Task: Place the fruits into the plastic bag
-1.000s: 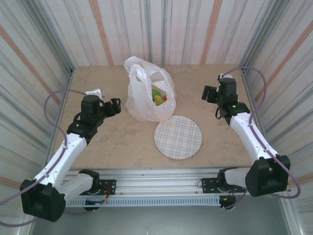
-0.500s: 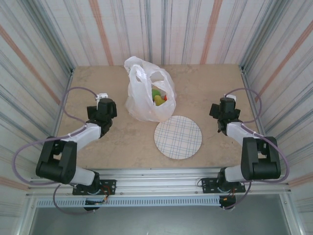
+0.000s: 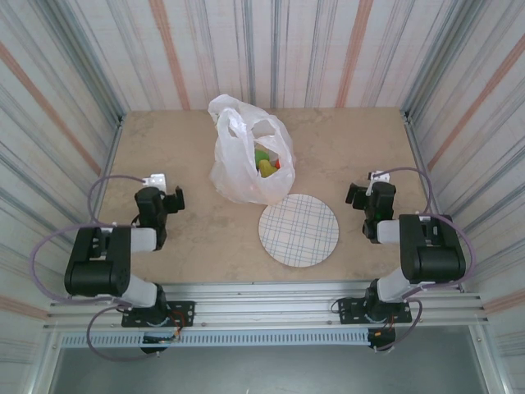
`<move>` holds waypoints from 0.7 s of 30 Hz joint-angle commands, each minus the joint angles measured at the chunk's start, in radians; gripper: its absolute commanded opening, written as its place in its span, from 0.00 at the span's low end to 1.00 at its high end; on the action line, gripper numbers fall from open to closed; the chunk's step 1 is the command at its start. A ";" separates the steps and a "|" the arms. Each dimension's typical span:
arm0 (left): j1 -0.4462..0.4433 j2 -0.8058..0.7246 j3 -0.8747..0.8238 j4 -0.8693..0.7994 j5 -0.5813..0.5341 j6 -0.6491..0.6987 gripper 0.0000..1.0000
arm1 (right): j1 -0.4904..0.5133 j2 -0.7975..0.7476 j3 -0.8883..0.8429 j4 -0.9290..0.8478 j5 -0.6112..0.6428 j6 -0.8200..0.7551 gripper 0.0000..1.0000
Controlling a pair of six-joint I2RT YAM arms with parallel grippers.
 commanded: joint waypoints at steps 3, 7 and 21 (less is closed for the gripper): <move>-0.005 0.037 0.048 0.051 0.145 0.041 0.99 | -0.012 0.008 0.018 0.077 -0.069 -0.022 0.99; -0.005 0.024 0.051 0.023 0.150 0.038 0.99 | -0.015 0.006 0.018 0.069 -0.076 -0.021 0.99; -0.015 0.017 0.052 0.007 0.133 0.045 0.99 | -0.016 0.006 0.018 0.070 -0.079 -0.021 0.99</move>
